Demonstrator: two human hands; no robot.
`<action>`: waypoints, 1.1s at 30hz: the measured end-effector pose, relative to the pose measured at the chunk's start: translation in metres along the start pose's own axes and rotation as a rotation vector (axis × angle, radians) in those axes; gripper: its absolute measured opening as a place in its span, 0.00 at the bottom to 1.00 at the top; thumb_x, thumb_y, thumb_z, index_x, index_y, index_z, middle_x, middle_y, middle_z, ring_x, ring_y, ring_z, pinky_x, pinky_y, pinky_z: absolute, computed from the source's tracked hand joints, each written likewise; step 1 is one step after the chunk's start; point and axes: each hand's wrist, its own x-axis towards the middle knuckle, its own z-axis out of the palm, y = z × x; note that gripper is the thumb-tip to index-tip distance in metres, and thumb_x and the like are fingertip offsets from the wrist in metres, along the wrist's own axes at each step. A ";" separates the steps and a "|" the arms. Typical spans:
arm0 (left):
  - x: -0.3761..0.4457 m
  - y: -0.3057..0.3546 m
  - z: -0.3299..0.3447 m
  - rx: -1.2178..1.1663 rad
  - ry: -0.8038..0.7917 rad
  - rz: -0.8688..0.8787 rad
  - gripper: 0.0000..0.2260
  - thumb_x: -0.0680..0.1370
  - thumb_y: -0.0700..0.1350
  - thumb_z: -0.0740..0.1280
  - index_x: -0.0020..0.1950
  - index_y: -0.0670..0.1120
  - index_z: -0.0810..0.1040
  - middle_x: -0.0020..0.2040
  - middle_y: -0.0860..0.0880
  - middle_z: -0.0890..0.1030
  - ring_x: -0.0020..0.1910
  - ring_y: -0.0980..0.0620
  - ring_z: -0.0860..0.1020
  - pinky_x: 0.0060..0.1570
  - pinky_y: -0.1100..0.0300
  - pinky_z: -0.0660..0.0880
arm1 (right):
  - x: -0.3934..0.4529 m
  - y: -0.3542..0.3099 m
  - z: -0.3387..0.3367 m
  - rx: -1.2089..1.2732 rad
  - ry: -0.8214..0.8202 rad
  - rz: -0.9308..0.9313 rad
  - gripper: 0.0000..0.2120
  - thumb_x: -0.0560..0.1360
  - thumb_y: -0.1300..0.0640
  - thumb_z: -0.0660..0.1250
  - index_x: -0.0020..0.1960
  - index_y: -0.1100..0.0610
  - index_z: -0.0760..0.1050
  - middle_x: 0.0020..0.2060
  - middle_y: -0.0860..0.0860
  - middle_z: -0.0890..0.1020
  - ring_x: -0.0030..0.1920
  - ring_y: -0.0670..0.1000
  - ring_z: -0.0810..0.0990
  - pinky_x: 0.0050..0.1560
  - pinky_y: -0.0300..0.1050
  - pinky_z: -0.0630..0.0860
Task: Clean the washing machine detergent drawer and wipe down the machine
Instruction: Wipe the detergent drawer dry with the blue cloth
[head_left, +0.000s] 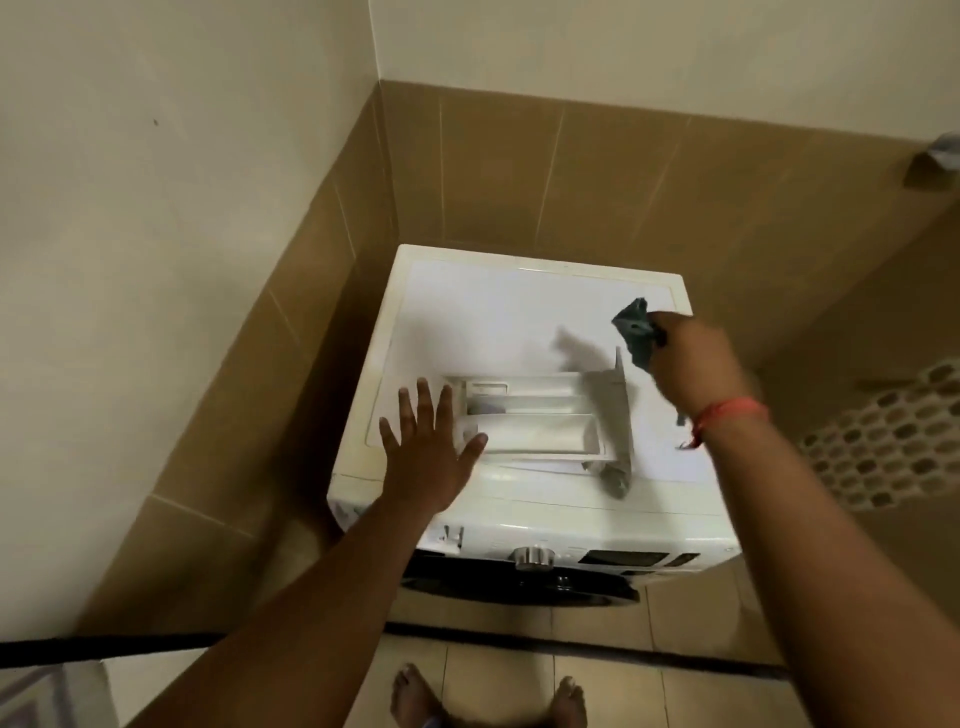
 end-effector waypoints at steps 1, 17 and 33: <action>0.001 -0.004 0.000 0.011 0.001 0.030 0.33 0.80 0.66 0.44 0.79 0.52 0.38 0.79 0.46 0.35 0.78 0.43 0.35 0.74 0.39 0.40 | -0.013 -0.013 0.014 0.006 0.043 -0.033 0.15 0.76 0.66 0.61 0.58 0.57 0.80 0.50 0.61 0.83 0.50 0.63 0.80 0.47 0.46 0.73; 0.005 -0.014 0.007 0.103 0.008 0.188 0.30 0.78 0.60 0.32 0.79 0.50 0.35 0.79 0.46 0.34 0.77 0.44 0.32 0.74 0.36 0.39 | -0.123 -0.009 0.137 -0.214 -0.033 -0.188 0.31 0.66 0.74 0.61 0.68 0.58 0.75 0.65 0.57 0.78 0.65 0.60 0.76 0.67 0.57 0.72; 0.001 -0.001 0.013 0.148 -0.098 0.164 0.35 0.76 0.63 0.28 0.80 0.50 0.42 0.80 0.51 0.38 0.78 0.44 0.35 0.75 0.39 0.43 | -0.144 0.004 0.148 -0.078 0.035 -0.171 0.37 0.60 0.78 0.69 0.68 0.59 0.74 0.67 0.59 0.75 0.69 0.60 0.72 0.71 0.58 0.66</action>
